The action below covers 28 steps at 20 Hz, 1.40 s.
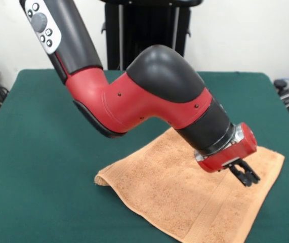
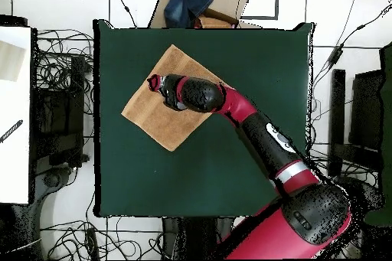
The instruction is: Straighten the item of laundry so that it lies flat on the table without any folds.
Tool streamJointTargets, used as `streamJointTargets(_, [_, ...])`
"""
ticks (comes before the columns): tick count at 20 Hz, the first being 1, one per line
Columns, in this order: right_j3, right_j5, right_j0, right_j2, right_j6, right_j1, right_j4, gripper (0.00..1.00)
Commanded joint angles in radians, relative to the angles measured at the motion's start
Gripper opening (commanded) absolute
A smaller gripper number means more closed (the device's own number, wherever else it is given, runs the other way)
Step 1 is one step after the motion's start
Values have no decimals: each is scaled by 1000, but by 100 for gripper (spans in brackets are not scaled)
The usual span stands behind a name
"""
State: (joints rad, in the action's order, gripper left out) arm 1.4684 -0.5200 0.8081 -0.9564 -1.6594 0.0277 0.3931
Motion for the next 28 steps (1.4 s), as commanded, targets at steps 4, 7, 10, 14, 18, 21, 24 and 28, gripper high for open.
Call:
streamJointTargets(4, [-11, -79, 24, 15, 51, 83, -20, 0])
streamJointTargets(7, [-13, -106, 33, 13, 59, 96, -30, 0])
streamJointTargets(10, [-13, -115, 40, 14, 69, 91, -33, 0])
streamJointTargets(14, [-39, -78, 23, 33, 82, 44, -10, 0])
streamJointTargets(18, [-77, -35, 13, 39, 113, -16, 18, 0])
streamJointTargets(21, [-96, 0, 16, 31, 137, -87, 30, 0])
streamJointTargets(24, [-108, 25, 15, 24, 150, -130, 42, 0])
streamJointTargets(28, [-113, 44, 7, 24, 147, -149, 58, 0])
